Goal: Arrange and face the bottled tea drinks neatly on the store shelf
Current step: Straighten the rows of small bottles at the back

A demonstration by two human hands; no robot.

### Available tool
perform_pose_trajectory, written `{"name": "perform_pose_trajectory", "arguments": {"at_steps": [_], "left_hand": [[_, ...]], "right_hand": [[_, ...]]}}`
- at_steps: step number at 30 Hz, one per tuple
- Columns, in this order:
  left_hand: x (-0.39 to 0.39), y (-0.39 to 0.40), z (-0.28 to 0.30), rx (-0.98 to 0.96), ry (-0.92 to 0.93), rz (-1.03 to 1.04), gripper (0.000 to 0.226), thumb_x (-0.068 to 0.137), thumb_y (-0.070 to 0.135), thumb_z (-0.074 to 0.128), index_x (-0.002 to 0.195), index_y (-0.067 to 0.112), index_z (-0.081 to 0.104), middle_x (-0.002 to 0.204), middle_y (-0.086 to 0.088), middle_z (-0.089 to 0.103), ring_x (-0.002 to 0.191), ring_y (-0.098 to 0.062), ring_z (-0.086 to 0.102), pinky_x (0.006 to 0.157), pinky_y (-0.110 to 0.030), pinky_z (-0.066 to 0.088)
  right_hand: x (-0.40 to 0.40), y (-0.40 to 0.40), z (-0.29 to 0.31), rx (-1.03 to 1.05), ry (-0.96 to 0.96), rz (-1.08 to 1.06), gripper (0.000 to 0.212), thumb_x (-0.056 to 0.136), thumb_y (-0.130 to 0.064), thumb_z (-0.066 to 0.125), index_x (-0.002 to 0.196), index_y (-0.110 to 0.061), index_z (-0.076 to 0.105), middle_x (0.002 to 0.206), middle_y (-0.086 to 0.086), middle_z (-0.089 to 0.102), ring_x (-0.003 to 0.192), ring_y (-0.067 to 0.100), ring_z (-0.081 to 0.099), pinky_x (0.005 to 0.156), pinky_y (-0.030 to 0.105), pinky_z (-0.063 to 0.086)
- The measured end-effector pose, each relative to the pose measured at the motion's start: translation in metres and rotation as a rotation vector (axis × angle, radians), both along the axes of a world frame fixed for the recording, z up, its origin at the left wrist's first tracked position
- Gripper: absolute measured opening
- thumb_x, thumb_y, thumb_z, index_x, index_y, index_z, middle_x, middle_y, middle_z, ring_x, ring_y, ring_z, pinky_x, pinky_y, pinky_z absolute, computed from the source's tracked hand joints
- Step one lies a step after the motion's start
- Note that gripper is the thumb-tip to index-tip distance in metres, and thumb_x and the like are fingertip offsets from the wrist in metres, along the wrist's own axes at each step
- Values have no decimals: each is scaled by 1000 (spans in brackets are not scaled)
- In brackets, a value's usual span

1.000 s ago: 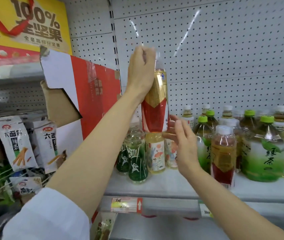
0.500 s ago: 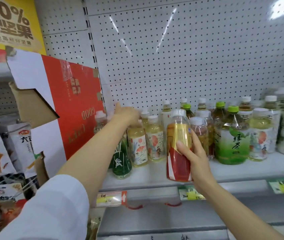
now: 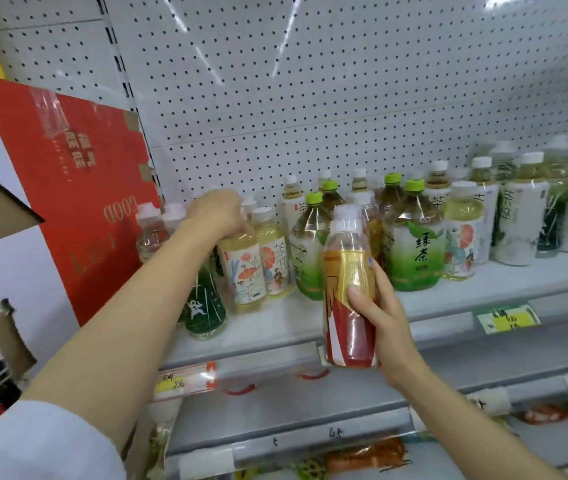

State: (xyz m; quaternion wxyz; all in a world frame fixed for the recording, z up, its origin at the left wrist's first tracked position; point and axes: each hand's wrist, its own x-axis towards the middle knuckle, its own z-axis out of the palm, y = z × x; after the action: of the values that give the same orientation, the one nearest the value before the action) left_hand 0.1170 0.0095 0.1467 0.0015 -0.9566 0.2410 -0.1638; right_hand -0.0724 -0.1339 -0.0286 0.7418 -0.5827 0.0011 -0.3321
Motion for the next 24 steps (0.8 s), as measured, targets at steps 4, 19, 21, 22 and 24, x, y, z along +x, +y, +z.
{"name": "perform_pose_trajectory", "arguments": {"at_steps": [4,19,21,22,24], "left_hand": [[-27,8,6,-489,-61,-111,50,95,40,59,134,8,53,132,-14,56,114,-33,57,91,-41,47],[-155,-77,-64,-1799,351,-529,32,90,28,68,113,7,67,112,-25,68,99,-47,66,89,-63,52],[-167,-85,-70,-1770,340,-530,35,91,27,67,116,3,65,114,-28,66,94,-43,65,91,-61,52],[-173,-87,-72,-1758,336,-523,33,92,26,66,117,3,65,114,-27,66,90,-38,65,90,-57,54],[-185,-92,-78,-1739,315,-499,28,95,20,63,120,6,65,111,-19,70,84,-22,67,81,-42,58]], "right_hand": [[-10,-8,-2,8,4,-9,59,80,-32,66,134,-43,47,119,-12,69,110,16,67,91,37,57],[-114,-114,-6,-18,88,-86,57,78,-37,71,132,-33,53,122,2,68,107,21,68,93,44,56],[-120,-130,-9,-47,105,-100,69,74,-41,76,137,-30,49,126,2,66,112,22,66,98,49,53],[-122,-137,-8,-75,114,-100,73,74,-40,78,139,-31,47,128,1,65,114,21,65,99,51,52],[-121,-150,-4,-133,114,-104,73,77,-30,81,141,-37,44,130,-3,63,114,14,64,99,45,53]]}}
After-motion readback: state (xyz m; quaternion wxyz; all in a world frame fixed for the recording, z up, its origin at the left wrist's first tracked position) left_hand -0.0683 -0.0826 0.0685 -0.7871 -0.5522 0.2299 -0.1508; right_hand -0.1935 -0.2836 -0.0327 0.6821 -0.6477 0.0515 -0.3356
